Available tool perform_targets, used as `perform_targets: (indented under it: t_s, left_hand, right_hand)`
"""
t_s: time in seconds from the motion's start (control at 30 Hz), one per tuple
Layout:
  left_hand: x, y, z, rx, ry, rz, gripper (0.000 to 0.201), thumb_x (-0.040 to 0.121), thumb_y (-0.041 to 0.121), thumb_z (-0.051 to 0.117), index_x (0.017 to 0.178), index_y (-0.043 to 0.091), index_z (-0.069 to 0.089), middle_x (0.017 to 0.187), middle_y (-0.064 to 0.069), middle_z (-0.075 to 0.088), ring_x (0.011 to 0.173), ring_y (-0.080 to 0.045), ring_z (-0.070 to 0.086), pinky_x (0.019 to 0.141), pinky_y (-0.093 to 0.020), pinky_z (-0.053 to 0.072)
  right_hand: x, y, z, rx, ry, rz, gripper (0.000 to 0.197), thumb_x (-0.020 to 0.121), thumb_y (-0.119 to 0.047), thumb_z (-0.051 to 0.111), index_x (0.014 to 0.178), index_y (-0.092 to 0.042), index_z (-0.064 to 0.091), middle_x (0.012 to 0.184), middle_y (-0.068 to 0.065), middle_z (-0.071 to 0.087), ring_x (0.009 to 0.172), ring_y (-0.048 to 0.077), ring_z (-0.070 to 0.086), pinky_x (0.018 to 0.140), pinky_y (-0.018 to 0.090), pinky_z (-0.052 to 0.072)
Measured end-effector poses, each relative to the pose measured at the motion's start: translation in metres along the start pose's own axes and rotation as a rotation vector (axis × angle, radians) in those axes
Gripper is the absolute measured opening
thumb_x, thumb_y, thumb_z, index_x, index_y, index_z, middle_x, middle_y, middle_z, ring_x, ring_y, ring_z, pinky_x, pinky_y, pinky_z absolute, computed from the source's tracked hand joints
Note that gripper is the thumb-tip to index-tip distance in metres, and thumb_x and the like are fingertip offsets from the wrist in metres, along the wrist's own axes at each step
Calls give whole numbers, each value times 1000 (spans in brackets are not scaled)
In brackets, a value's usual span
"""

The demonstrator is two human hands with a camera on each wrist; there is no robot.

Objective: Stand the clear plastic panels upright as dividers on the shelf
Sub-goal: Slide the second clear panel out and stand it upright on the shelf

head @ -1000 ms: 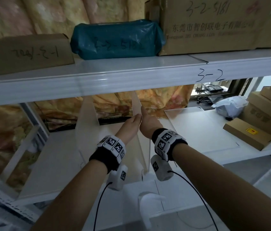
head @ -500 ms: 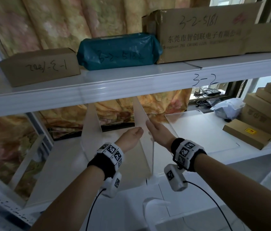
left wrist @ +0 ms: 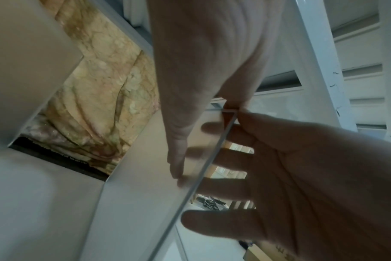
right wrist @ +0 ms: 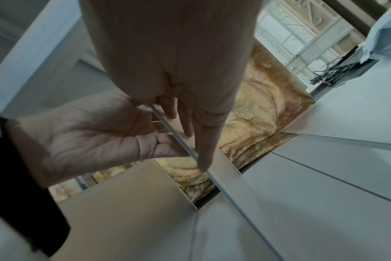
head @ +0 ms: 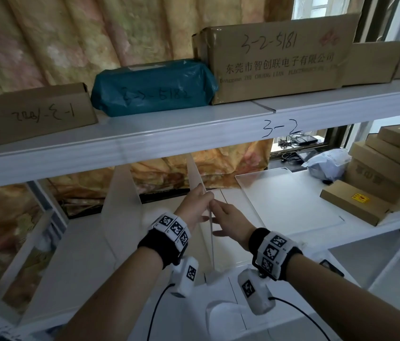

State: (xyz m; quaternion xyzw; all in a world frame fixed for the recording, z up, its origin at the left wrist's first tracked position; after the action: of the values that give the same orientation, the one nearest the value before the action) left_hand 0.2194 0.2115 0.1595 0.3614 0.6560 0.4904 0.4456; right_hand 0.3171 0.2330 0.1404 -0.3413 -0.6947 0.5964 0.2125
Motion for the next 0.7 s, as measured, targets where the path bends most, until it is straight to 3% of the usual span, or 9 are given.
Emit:
perform_targets:
  t_s: [0.13, 0.47, 0.7]
  left_hand:
    - [1, 4, -1, 38, -46, -31, 10, 84, 15, 50, 75, 18, 47, 81, -6, 41, 84, -23, 47, 68, -35, 48]
    - [3, 4, -10, 27, -124, -53, 17, 86, 9, 51, 71, 15, 44, 77, -5, 41, 74, -20, 48, 79, -38, 52]
    - [-1, 7, -6, 87, -97, -15, 15, 86, 11, 48, 73, 18, 42, 82, -4, 34, 82, -22, 44, 67, -30, 47]
  right_hand:
    - [1, -2, -3, -90, -14, -25, 46, 96, -52, 33, 132, -30, 53, 129, -1, 61, 113, 23, 60, 89, 43, 56]
    - [-3, 0, 2, -142, 0, -46, 45, 96, -48, 36, 140, -37, 42, 130, 4, 58, 112, 25, 59, 81, 42, 60]
    - [-5, 8, 8, -301, 6, -53, 54, 96, -48, 34, 148, -32, 28, 123, 11, 63, 98, 33, 65, 84, 44, 58]
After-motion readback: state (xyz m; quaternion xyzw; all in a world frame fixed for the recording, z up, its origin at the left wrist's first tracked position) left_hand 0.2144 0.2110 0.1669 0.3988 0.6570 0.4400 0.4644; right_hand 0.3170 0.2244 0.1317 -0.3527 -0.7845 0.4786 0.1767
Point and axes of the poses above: each hand's wrist, its own x-axis towards the middle knuckle, its own z-axis out of the palm, y = z × x, the point moved 6 cm from there along x, towards the middle knuckle
